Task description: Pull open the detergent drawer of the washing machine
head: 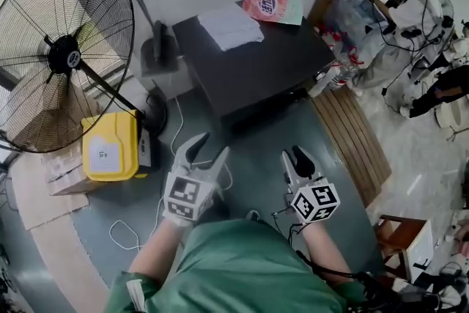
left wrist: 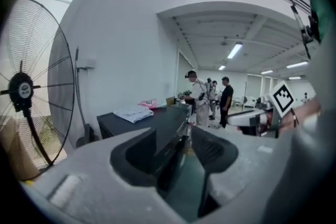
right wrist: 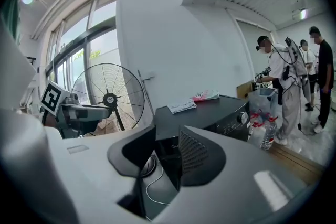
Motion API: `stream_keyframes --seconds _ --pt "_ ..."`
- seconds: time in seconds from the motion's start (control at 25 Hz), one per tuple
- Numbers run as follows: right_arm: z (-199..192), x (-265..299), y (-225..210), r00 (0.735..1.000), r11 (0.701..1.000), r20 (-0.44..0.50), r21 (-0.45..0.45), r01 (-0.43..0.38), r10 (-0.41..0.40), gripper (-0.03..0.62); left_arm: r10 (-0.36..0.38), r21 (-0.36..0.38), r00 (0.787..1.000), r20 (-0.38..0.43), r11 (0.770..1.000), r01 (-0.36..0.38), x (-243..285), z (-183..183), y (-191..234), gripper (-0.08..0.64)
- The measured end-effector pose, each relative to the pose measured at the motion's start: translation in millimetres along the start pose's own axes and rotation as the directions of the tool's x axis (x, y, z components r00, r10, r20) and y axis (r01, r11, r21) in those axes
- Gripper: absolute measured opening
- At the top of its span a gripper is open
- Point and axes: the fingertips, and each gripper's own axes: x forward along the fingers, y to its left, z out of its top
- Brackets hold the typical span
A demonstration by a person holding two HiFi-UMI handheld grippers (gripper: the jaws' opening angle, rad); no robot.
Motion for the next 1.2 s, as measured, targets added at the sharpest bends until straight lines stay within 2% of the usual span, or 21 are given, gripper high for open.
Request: stream_keyframes --seconds 0.28,0.52,0.64,0.84,1.2 --pt "-6 35 -4 1.000 0.998 -0.020 0.061 0.023 -0.021 0.121 -0.116 0.020 0.993 -0.026 0.993 0.116 25 -5 25 0.209" --pt "-28 60 -31 0.998 0.988 -0.042 0.152 -0.033 0.040 0.121 -0.143 0.022 0.987 -0.079 0.989 0.145 45 -17 29 0.209" --pt "-43 77 -46 0.994 0.980 -0.058 0.182 -0.077 0.089 0.121 -0.130 0.028 0.985 -0.115 0.991 0.134 53 -25 30 0.209" --pt "-63 100 -67 0.977 0.952 -0.064 0.247 -0.183 0.204 0.130 -0.082 0.022 0.985 -0.152 0.996 0.087 67 -32 26 0.209" --pt "-97 152 -87 0.918 0.899 -0.105 0.269 -0.345 0.383 0.166 -0.006 -0.003 0.973 -0.231 1.000 0.005 97 -49 19 0.212"
